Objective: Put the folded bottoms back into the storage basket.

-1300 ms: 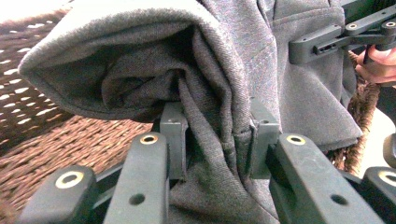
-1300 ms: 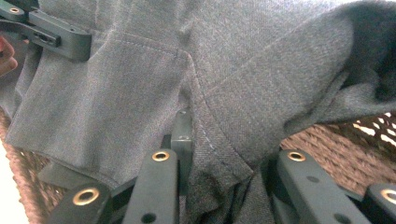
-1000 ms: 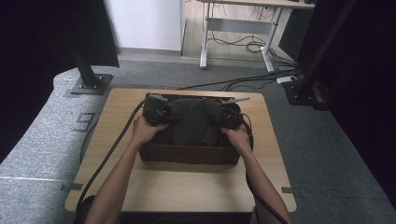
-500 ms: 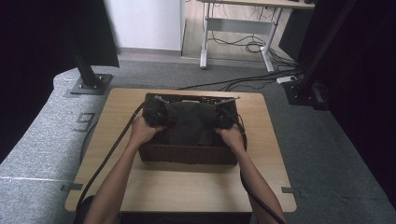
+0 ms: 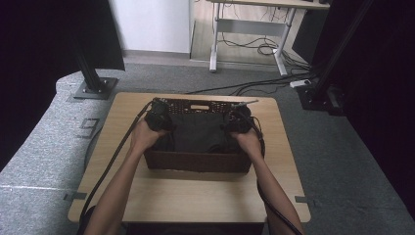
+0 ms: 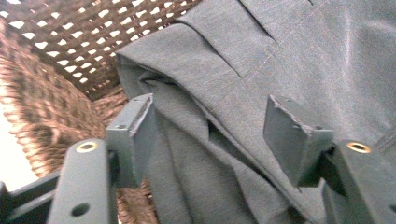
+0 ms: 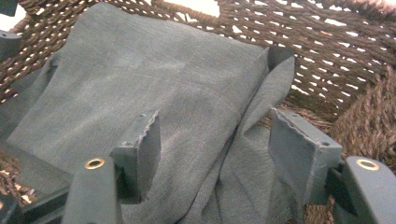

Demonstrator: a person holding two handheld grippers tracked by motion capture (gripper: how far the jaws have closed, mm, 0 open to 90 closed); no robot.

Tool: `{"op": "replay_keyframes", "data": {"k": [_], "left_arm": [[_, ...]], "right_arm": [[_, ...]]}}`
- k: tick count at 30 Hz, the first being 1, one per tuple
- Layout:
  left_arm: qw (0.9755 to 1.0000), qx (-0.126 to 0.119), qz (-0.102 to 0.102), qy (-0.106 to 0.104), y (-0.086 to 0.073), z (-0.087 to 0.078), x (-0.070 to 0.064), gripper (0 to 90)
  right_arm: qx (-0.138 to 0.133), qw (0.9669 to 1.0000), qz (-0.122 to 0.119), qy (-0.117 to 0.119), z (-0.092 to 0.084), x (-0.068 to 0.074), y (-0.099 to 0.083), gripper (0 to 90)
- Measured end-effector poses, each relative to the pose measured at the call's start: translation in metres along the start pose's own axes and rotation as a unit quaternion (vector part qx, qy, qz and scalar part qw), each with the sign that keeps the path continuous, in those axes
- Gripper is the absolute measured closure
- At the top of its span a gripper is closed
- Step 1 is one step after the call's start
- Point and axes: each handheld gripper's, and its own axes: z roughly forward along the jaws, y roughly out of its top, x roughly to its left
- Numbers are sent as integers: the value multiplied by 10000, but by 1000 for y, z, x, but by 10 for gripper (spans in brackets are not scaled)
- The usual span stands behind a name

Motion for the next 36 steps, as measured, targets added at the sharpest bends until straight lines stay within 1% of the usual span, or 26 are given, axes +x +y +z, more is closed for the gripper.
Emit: {"op": "replay_keyframes", "data": {"k": [2, 3, 5, 6, 8, 9, 11, 15, 18, 21, 27, 28, 30, 31, 32, 33, 36], "left_arm": [[9999, -96, 49, -94, -2, -3, 0, 313], [9998, -117, 87, -128, -2, -4, 0, 286], [9995, -176, 161, -225, -3, -6, -1, 254], [9993, -216, 173, -266, -3, -7, -2, 215], [9986, -312, 189, -389, -4, -10, -3, 192], [9980, -387, 178, -466, -5, -12, -3, 179], [9970, -498, 206, -549, -8, -17, -3, 139], [9956, -683, 200, -611, -11, -27, -4, 130], [9948, -795, 241, -583, -15, -35, -6, 101], [9942, -885, 325, -514, -21, -44, -7, 71], [9917, -1098, 398, -530, -35, -59, -9, 4], [9916, -1112, 407, -526, -37, -61, -9, 0], [9902, -1231, 402, -530, -43, -66, -10, 0], [9899, -1248, 427, -516, -46, -69, -10, 0], [9896, -1282, 423, -494, -48, -70, -10, 0], [9892, -1319, 466, -446, -52, -74, -10, 0], [9876, -1442, 472, -393, -61, -80, -10, 0]], "right_arm": [[-45, 10000, -2, 51, -1, 0, -1, 305], [-70, 9999, -41, 94, -1, 0, -2, 294], [-145, 9998, -110, 119, -2, 1, -3, 250], [-172, 9996, -167, 134, -4, 2, -4, 218], [-223, 9993, -253, 133, -7, 3, -5, 207], [-250, 9992, -288, 135, -9, 4, -5, 190], [-300, 9986, -400, 161, -14, 6, -6, 143], [-328, 9977, -566, 164, -22, 9, -7, 130], [-371, 9968, -676, 187, -30, 12, -9, 120], [-424, 9964, -702, 198, -37, 13, -13, 89], [-497, 9951, -833, 177, -53, 15, -23, 0], [-512, 9949, -852, 153, -56, 15, -24, 0], [-554, 9945, -879, 161, -62, 15, -28, 0], [-572, 9943, -880, 164, -64, 15, -30, 0], [-593, 9942, -878, 155, -67, 15, -31, 0], [-608, 9941, -889, 145, -69, 15, -33, 0], [-666, 9935, -908, 157, -79, 14, -39, 0]]}}
